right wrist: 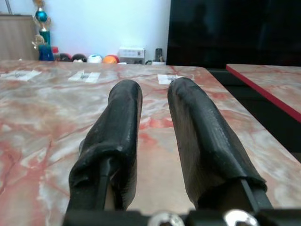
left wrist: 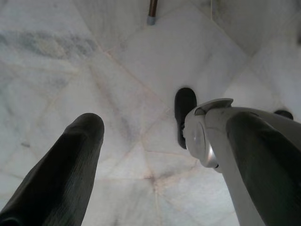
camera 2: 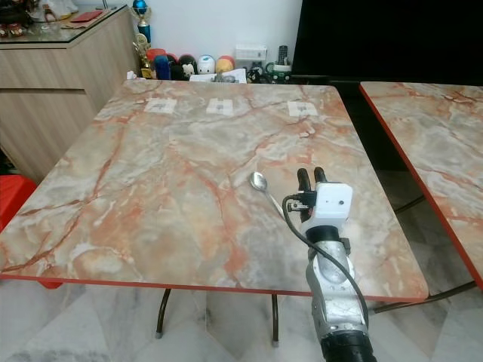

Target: Setting the table

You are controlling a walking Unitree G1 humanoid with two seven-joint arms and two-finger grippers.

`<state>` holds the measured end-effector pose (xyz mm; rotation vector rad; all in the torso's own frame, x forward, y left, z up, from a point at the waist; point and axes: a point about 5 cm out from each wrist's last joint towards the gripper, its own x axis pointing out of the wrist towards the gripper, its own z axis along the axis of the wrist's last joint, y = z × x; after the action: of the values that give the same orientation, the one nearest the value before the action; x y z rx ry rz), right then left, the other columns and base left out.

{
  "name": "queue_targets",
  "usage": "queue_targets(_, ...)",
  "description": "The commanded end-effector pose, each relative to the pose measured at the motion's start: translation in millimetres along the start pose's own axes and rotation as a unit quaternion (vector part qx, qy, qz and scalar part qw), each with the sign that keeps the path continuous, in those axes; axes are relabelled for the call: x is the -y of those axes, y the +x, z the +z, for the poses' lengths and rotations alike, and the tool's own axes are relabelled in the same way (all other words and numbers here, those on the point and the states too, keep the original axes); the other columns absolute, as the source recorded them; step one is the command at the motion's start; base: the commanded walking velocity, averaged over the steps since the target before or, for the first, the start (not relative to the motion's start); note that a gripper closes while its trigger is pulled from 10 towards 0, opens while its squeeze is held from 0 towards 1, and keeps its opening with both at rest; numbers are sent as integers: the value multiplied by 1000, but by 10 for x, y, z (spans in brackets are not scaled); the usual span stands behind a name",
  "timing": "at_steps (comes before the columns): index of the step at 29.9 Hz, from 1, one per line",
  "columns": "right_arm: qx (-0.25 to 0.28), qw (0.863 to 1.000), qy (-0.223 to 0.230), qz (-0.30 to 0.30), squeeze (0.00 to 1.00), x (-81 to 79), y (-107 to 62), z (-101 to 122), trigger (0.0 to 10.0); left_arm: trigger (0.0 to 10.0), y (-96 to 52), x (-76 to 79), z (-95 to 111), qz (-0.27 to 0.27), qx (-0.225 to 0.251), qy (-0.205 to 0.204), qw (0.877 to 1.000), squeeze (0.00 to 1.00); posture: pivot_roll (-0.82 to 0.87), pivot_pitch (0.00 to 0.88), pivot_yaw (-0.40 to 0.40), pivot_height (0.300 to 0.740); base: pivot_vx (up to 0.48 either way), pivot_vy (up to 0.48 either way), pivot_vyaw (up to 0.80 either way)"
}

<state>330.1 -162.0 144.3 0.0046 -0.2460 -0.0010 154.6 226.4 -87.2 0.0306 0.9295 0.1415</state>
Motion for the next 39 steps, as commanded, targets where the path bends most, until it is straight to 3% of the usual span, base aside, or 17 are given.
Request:
queue_targets(1, -8, 1000, 0, 6, 0, -38, 5, -24, 10000, 10000, -23, -14, -97, 2, -17, -2, 1000, 0, 17, 84, -27, 740, 255, 0, 800)
queue_targets(18, -18, 1000, 11, 10, 0, -71, 10, -39, 10000, 10000, -26, 7, -111, 0, -18, 9, 1000, 0, 16, 91, -28, 740, 183, 0, 104)
queue_targets(21, -40, 999, 35, 10, 0, -85, 7, -84, 10000, 10000, -27, 9, -112, -1, -18, 9, 1000, 0, 17, 93, -28, 740, 0, 0, 0)
queue_targets(30, -81, 996, 4, 33, 0, -112, -16, -214, 10000, 10000, -19, 25, -93, -3, -17, 7, 1000, 0, 17, 97, -28, 740, 0, 0, 0)
queue_targets(39, -63, 997, 17, 40, 0, -153, 6, -142, 10000, 10000, -16, 39, -84, -3, -15, 7, 1000, 0, 17, 96, -29, 740, 134, 0, 0)
